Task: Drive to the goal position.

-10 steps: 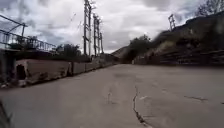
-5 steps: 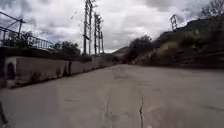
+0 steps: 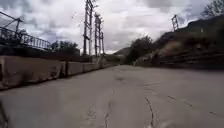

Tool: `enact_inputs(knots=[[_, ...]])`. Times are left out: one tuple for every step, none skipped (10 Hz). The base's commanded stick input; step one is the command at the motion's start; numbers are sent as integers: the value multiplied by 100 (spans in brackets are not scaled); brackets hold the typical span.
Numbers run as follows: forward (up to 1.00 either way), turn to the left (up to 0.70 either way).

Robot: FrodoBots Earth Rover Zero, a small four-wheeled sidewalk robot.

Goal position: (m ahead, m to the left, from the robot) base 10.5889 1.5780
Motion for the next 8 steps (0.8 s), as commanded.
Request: enact_inputs(knots=[[70,0],[70,0],[70,0],[70,0],[70,0],[70,0],[70,0],[70,0]])
